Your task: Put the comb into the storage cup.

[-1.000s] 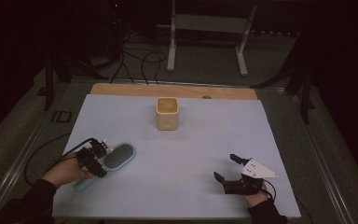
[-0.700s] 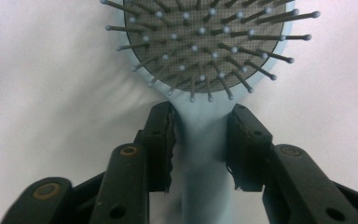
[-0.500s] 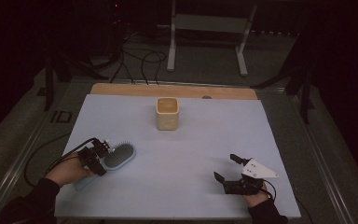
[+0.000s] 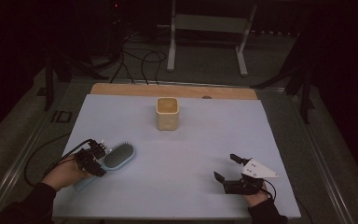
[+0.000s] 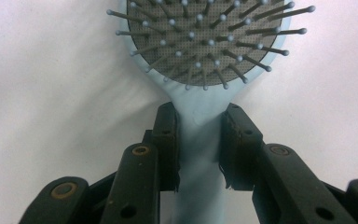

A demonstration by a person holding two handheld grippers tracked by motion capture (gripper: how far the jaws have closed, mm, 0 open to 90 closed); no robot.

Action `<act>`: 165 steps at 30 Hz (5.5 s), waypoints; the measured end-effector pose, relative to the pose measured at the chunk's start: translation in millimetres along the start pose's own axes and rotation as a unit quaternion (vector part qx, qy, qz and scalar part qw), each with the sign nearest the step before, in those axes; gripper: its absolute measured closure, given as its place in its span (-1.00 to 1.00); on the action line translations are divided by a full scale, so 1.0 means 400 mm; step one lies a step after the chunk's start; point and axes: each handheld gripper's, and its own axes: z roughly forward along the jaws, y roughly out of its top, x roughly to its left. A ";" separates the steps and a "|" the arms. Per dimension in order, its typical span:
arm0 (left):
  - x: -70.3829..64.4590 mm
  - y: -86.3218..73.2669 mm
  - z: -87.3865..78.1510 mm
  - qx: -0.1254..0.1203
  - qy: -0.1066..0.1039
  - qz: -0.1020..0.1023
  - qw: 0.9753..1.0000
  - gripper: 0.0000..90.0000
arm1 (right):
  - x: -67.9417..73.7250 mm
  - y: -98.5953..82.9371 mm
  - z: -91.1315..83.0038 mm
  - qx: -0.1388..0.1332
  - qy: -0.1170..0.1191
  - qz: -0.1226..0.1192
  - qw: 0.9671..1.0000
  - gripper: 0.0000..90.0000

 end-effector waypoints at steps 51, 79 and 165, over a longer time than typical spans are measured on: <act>-0.061 0.117 -0.190 -0.263 0.033 -0.015 0.964 0.56 | 0.001 0.002 0.000 -0.003 0.001 -0.001 1.000 -0.78; -0.091 0.249 -0.253 -0.350 0.010 -0.005 0.937 0.55 | 0.000 0.002 0.000 -0.004 0.001 -0.003 1.000 -0.78; -0.007 0.588 -0.173 -0.571 -0.019 -0.035 0.820 0.55 | 0.001 0.001 0.004 -0.008 0.014 0.000 1.000 -0.78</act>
